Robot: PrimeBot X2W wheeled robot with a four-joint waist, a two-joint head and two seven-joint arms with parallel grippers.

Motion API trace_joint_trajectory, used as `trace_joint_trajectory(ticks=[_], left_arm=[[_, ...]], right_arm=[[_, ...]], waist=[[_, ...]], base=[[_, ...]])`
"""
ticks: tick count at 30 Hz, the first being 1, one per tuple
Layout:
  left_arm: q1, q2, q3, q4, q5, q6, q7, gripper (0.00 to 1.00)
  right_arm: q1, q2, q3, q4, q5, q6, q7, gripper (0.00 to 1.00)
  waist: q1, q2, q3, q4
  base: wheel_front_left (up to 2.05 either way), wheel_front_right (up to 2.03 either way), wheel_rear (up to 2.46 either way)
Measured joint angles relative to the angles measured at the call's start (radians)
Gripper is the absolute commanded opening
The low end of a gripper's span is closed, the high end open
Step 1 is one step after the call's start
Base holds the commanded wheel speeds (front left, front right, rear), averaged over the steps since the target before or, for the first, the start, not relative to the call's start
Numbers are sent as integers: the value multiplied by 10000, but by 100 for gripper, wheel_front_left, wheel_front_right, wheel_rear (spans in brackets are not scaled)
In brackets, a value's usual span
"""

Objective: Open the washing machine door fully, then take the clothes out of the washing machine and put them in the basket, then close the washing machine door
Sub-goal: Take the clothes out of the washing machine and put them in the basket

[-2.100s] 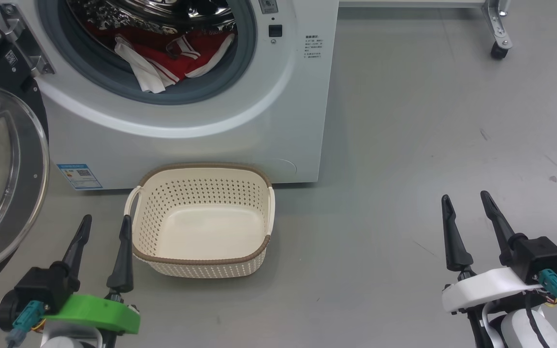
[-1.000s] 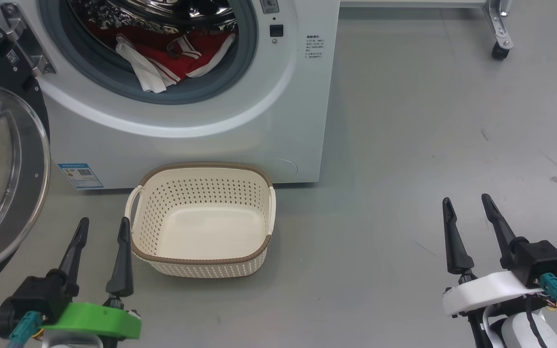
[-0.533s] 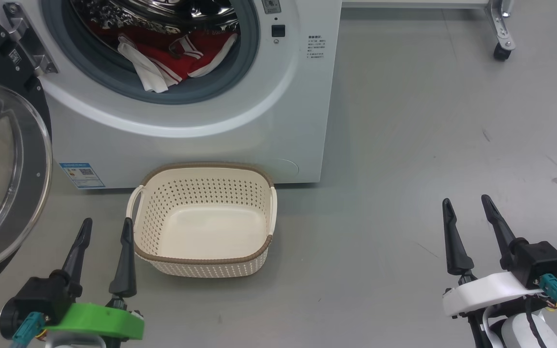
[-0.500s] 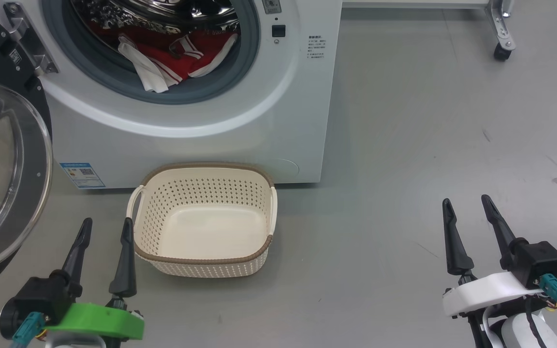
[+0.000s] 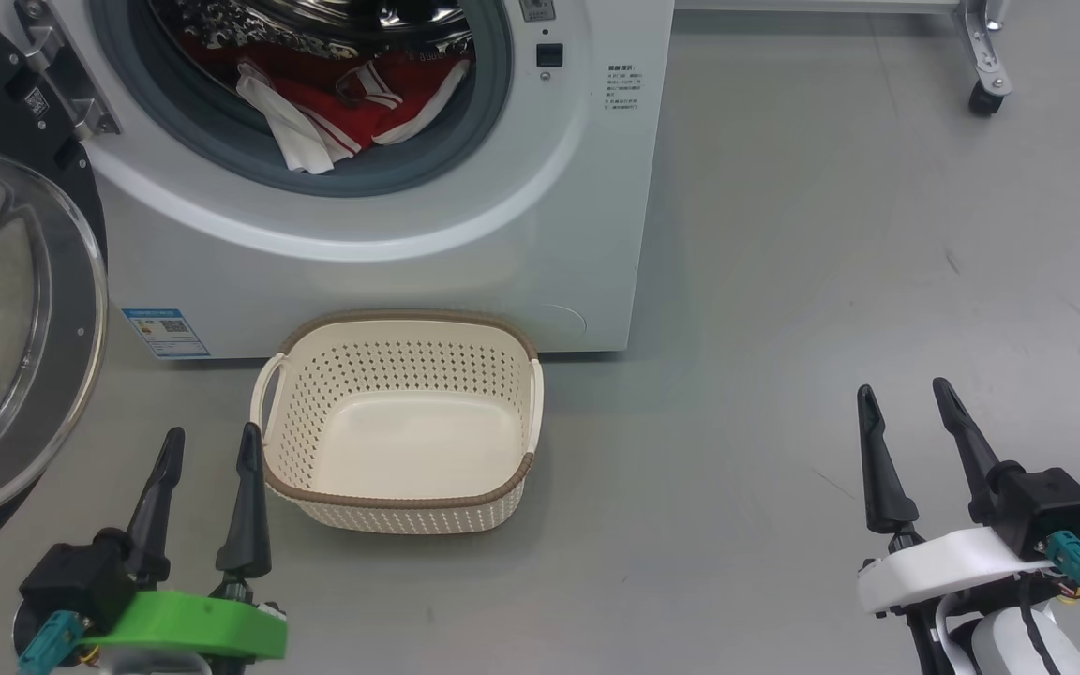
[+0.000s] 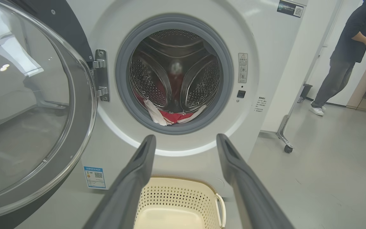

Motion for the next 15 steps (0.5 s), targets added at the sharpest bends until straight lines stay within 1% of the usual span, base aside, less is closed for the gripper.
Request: trace_joint_trajectory(ticks=[8, 15], left_arm=[[0, 10, -4, -17, -44, 0, 0, 100], [0, 29, 0, -29, -46, 0, 0, 100]], right_arm=[[-1, -6, -6, 0, 33, 2, 0, 100], [-1, -6, -4, 6, 35, 2, 0, 100]], waist=[[0, 0, 7, 52], [0, 0, -27, 85]], base=[[58, -58, 0], [86, -86, 0]])
